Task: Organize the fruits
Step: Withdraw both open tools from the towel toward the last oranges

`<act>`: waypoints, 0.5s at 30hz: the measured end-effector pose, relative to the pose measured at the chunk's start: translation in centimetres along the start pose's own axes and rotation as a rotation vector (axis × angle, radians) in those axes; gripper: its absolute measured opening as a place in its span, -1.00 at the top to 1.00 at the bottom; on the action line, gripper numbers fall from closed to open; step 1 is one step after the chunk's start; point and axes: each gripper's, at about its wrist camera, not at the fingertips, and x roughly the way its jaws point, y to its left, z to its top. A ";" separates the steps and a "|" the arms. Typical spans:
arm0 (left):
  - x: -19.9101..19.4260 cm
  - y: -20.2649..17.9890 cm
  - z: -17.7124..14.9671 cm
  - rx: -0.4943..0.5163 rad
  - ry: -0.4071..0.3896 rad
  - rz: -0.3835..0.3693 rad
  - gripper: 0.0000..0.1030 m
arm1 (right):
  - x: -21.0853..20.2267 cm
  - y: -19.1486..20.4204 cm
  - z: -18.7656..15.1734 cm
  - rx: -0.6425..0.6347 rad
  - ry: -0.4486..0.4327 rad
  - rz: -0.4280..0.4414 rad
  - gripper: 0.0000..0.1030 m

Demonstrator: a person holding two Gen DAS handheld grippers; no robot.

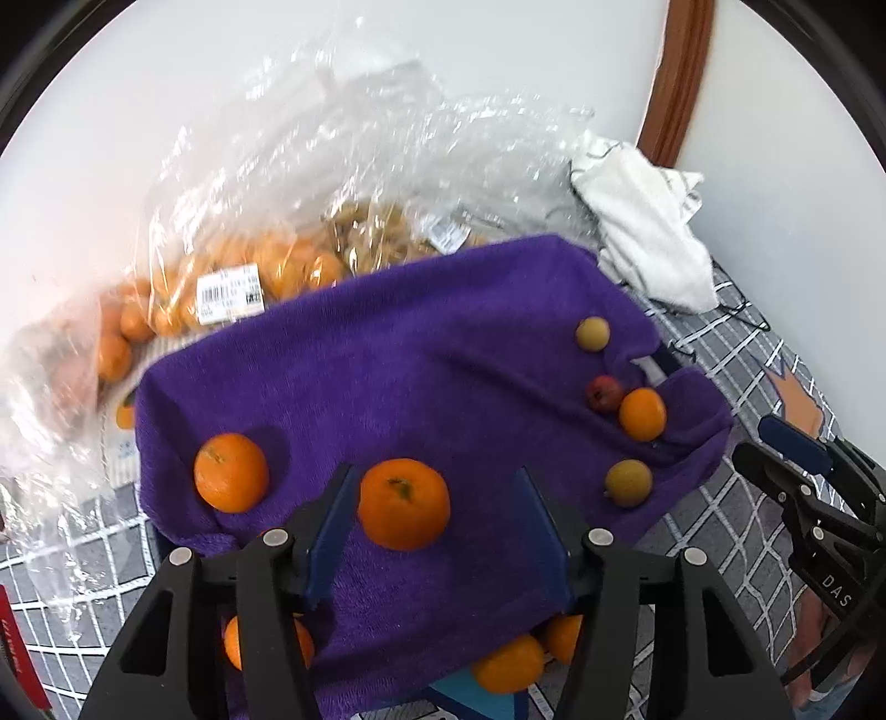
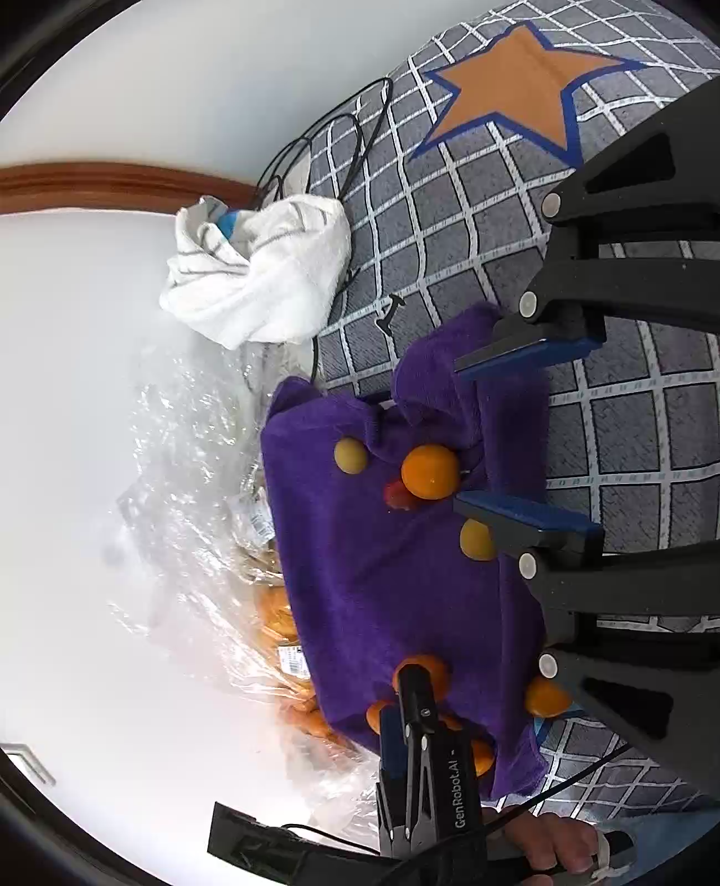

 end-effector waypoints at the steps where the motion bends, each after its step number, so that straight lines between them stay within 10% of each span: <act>1: -0.4 -0.1 0.0 0.001 -0.012 0.002 -0.10 | -0.2 0.0 0.0 0.002 0.001 0.001 0.19; 15: -5.3 -2.0 0.3 0.037 -0.140 -0.020 -0.09 | -6.7 -1.1 -0.8 -0.005 -0.062 -0.028 0.19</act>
